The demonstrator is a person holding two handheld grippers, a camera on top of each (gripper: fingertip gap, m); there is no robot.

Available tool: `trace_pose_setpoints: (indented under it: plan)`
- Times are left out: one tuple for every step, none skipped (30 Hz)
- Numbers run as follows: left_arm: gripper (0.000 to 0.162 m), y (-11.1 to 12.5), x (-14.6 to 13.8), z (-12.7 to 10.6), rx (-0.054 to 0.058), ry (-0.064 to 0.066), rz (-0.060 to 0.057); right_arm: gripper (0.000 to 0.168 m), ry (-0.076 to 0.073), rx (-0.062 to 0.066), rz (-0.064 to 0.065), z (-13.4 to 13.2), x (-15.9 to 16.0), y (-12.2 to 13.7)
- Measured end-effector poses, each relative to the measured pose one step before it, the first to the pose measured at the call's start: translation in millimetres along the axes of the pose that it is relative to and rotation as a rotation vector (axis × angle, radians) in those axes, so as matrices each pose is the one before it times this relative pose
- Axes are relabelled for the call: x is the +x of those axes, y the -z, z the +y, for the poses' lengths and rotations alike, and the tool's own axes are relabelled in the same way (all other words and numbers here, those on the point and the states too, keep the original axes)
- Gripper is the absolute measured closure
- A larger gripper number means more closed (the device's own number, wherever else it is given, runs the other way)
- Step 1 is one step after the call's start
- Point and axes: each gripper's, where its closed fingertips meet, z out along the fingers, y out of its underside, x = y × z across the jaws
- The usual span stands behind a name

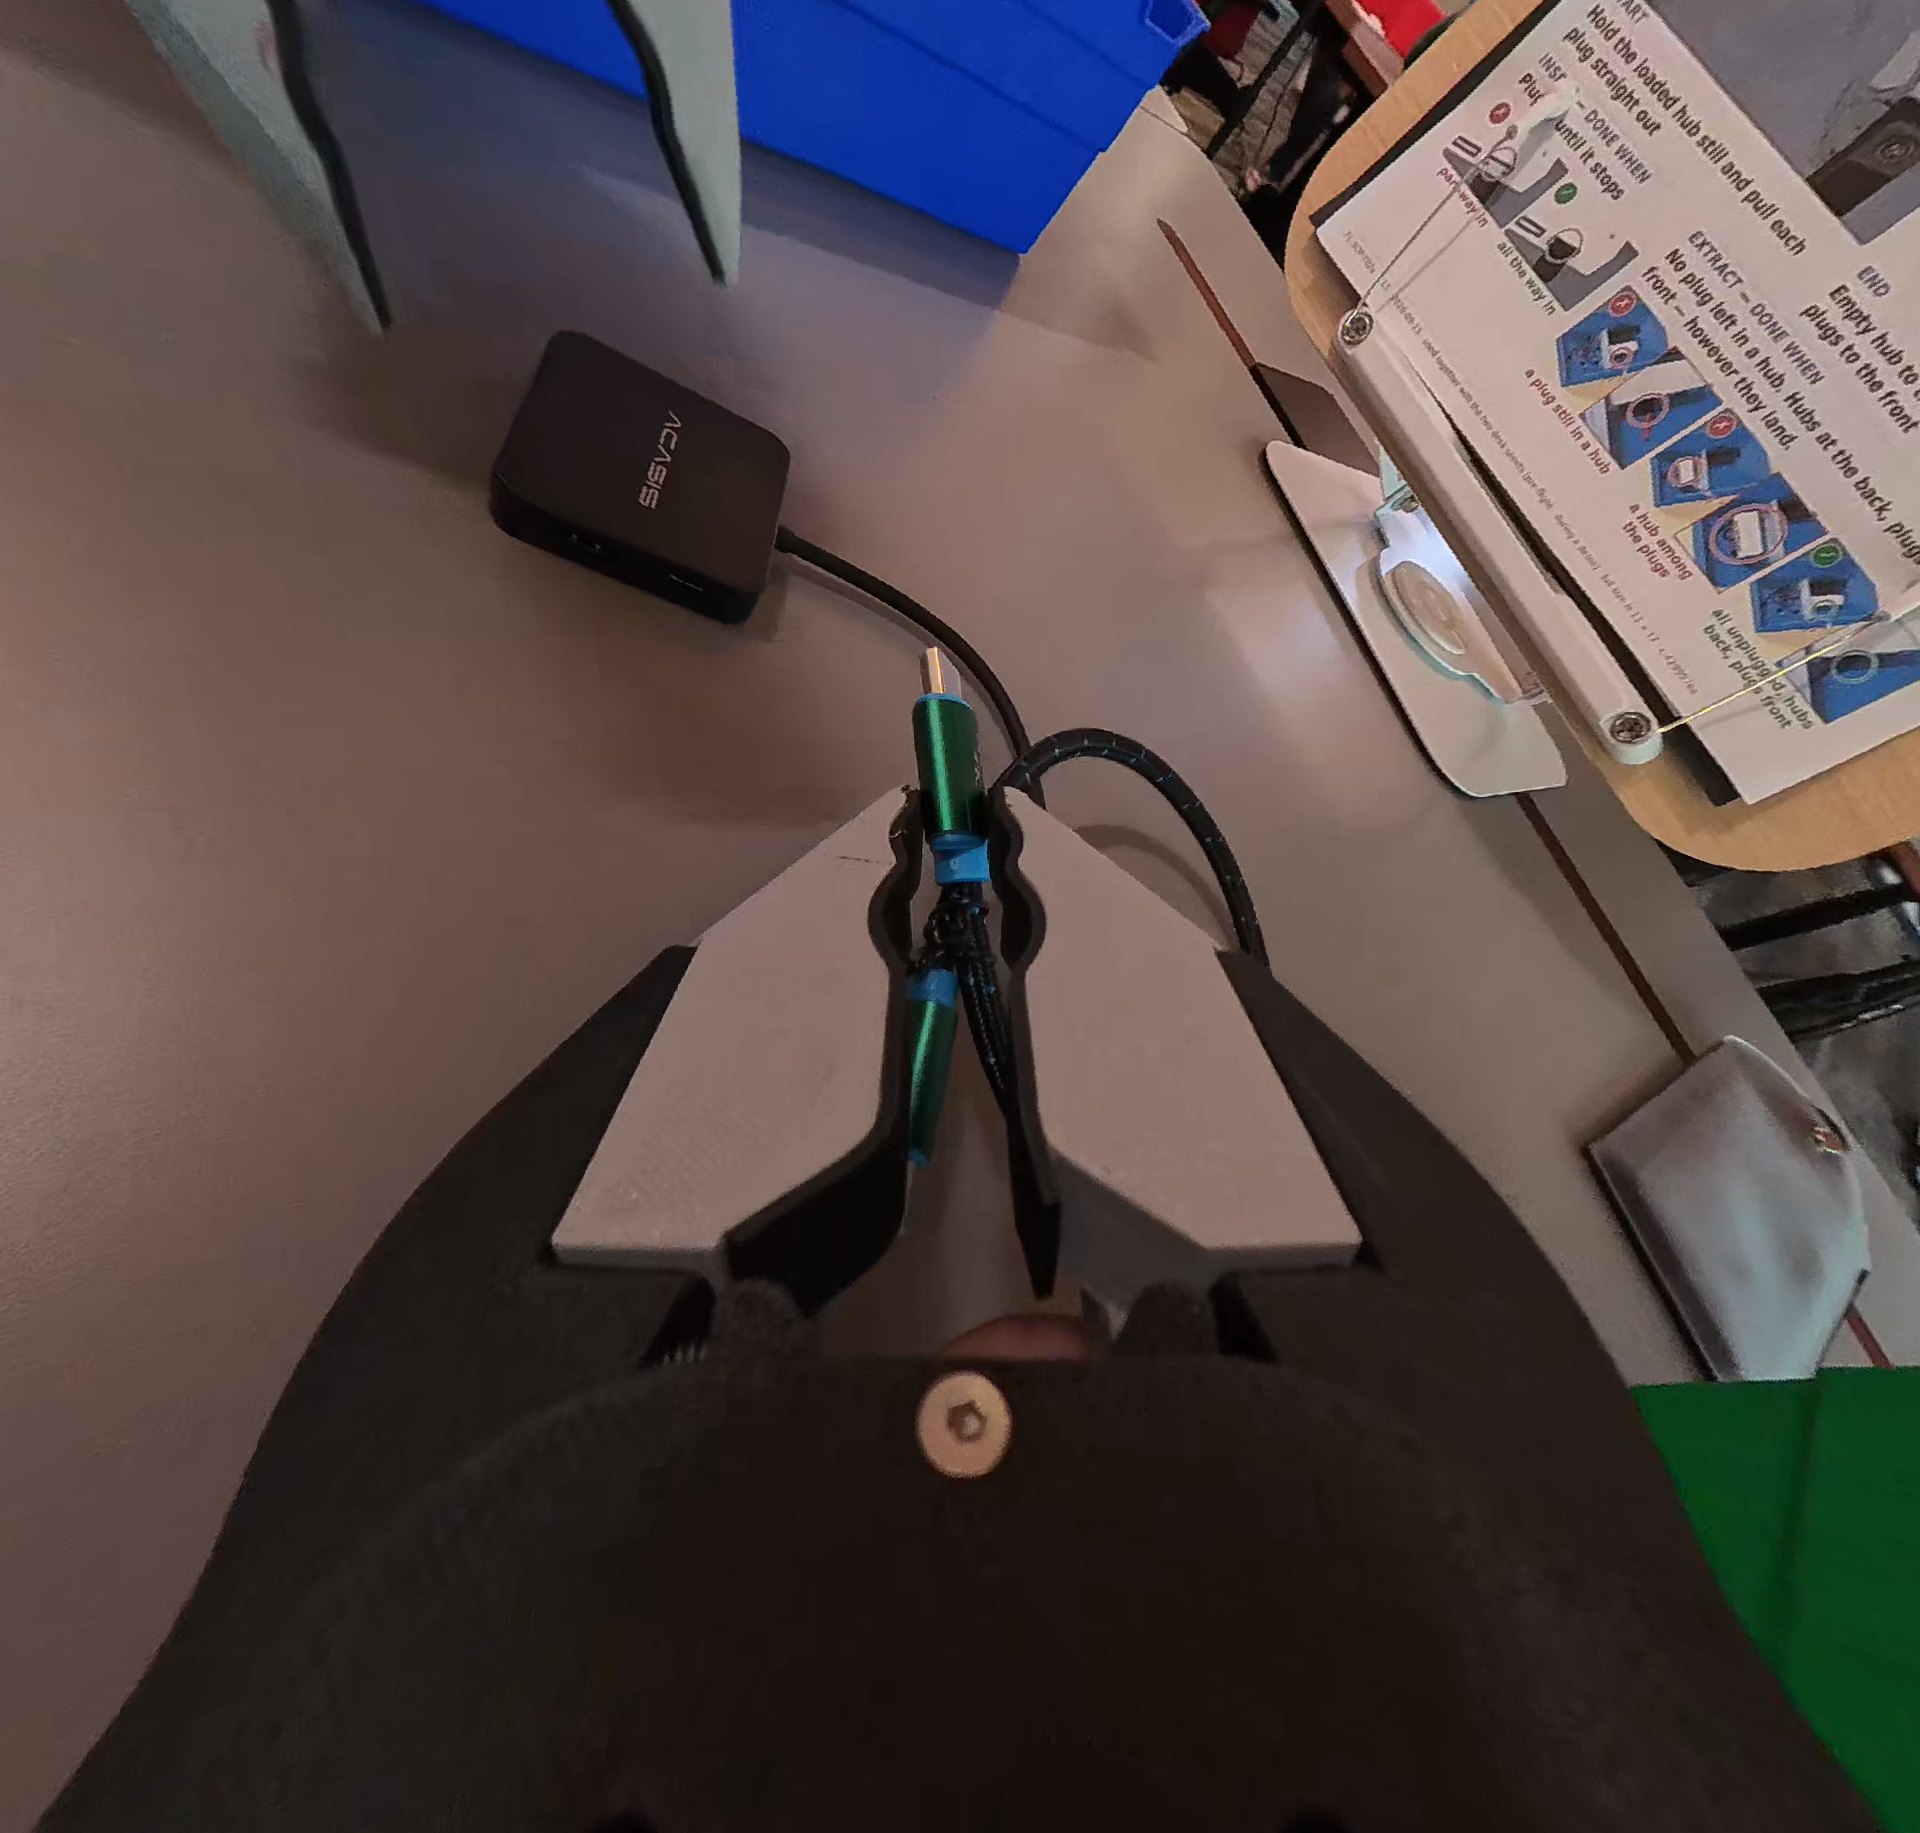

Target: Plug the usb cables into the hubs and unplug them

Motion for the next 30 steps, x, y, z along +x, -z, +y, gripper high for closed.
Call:
trace_pose_setpoints:
  plan:
    - [0.099, -3.54, 2.47, 0.42, -0.029, -0.0284, 0.0468, 0.159, -0.0119, 0.0068, -0.0066, -0.47, -0.1, 1.28]
    - [0.098, -3.9, -0.07, 1.09, -0.0356, -0.0418, 0.0256, 0.159, -0.0063, 0.0056, -0.0032, -0.49, -0.12, 1.18]
    - [0.097, -4.55, -0.56, 2.2, -0.0429, -0.0419, 0.0203, 0.159, -0.0016, 0.0044, -0.0023, -0.4, -0.38, 1.04]
    - [0.094, -4.99, -1.78, 3.53, -0.0496, -0.0309, 0.0168, 0.159, 0.0, 0.0024, -0.0028, -0.17, -0.65, 0.73]
    - [0.088, -5.26, -2.38, 3.36, -0.0443, -0.0164, 0.0171, 0.159, 0.001, 0.0015, -0.0025, -0.13, -0.75, 0.61]
    - [0.09, -3.88, -1.64, 1.0, -0.024, -0.0036, 0.0267, 0.159, 0.0009, 0.0022, -0.0023, -0.35, -0.59, 0.41]
    - [0.089, -2.14, -0.57, -2.26, 0.0017, 0.0033, 0.0337, 0.159, -0.0011, 0.0033, -0.0049, -0.54, -0.95, 0.35]
    - [0.089, -1.72, -1.06, -1.36, -0.0006, -0.0009, 0.0262, 0.159, -0.0031, 0.0031, -0.009, -0.41, -1.4, 0.23]
    - [0.088, -1.43, -1.77, -0.51, -0.0058, -0.0011, 0.019, 0.159, -0.0008, 0.0021, -0.0123, -0.34, -1.96, -0.01]
    - [0.087, -1.3, -0.34, 0.16, -0.0095, 0.0029, 0.0264, 0.159, 0.0034, 0.001, -0.0139, -0.07, -2.53, 0.06]
    - [0.086, -1.32, 0.05, 0.45, -0.0098, 0.0098, 0.0293, 0.159, 0.0063, -0.0012, -0.0122, 0.12, -2.52, -0.01]
    - [0.087, -1.34, 0.71, 0.51, -0.0094, 0.0148, 0.035, 0.159, 0.0089, -0.0021, -0.0081, 0.12, -2.15, 0.04]
    - [0.09, -1.52, 2.14, 0.39, -0.0046, 0.0207, 0.0462, 0.159, 0.0094, -0.0001, -0.0055, -0.43, -1.83, -0.01]
    - [0.088, -1.85, 0.81, -1.14, 0.008, 0.0273, 0.0413, 0.159, 0.0063, 0.0024, -0.0062, -0.91, -1.8, 0.13]
    - [0.086, -2.32, 2.18, -1.56, 0.0123, 0.0259, 0.0503, 0.159, 0.0029, 0.003, -0.0065, -0.91, -1.56, 0.12]
    - [0.084, -2.34, 2.02, -1.59, 0.016, 0.024, 0.0469, 0.159, 0.0016, 0.002, -0.0035, -0.63, -0.96, 0.15]
    - [0.082, -0.68, -3.12, -4.44, 0.0355, -0.0024, -0.0018, 0.159, 0.0016, 0.0006, -0.001, -0.2, -0.41, 0.18]
    - [0.088, 0.09, -1.14, -2.75, 0.0223, -0.022, 0.0048, 0.159, 0.0008, 0.0002, -0.0008, -0.09, -0.34, 0.2]
    - [0.092, 0.03, -1.09, -2.12, 0.0166, -0.0108, 0.0026, 0.159, -0.0001, 0.0, -0.0003, 0.13, -0.09, 0.27]
    - [0.092, -0.07, 0.01, -0.4, 0.0051, -0.0114, 0.0022, 0.159, 0.0002, -0.0012, 0.0013, 0.38, 0.21, 0.21]
    - [0.094, 0.21, 0.4, 0.08, 0.0039, -0.0046, -0.0014, 0.159, 0.0021, -0.0034, 0.0039, 0.67, 0.56, 0.02]
    - [0.094, 0.61, 1.09, 0.81, 0.0017, -0.011, -0.0056, 0.159, 0.0052, -0.0081, 0.0051, 1.7, 0.52, -0.34]
    - [0.095, 1.15, 0.84, 1.11, 0.0031, -0.0187, -0.0163, 0.159, 0.0084, -0.0152, 0.0041, 2.82, 0.12, -1.1]
    - [0.095, 1.5, -0.47, 0.71, 0.0062, -0.0172, -0.0272, 0.158, 0.0126, -0.021, 0.0025, 3.72, -0.63, -1.77]
    - [0.095, 2.03, 0.37, 1.03, 0.0079, -0.0105, -0.0196, 0.158, 0.0167, -0.0216, 0.0015, 3.5, -1.24, -2.1]
    - [0.095, 3.48, 0.76, -0.95, 0.0229, 0.001, -0.0109, 0.157, 0.0176, -0.0176, 0.0007, 2.62, -1.61, -2.12]
    - [0.096, 5.28, -0.69, -3.17, 0.0377, 0.0091, -0.0144, 0.157, 0.0147, -0.0128, -0.0014, 1.71, -1.92, -1.88]
    - [0.096, 6.23, -0.36, -3.31, 0.0361, 0.0118, -0.0091, 0.156, 0.0097, -0.0049, -0.004, 0.55, -1.65, -1.09]
    - [0.096, 6.52, 0.45, -2.91, 0.0299, 0.0105, -0.002, 0.156, 0.0031, 0.0052, -0.0074, -0.84, -1.41, -0.06]
    - [0.096, 6.12, 0.13, -2.7, 0.0249, 0.0084, -0.0033, 0.154, -0.0031, 0.0105, -0.0135, -1.83, -1.85, 0.72]
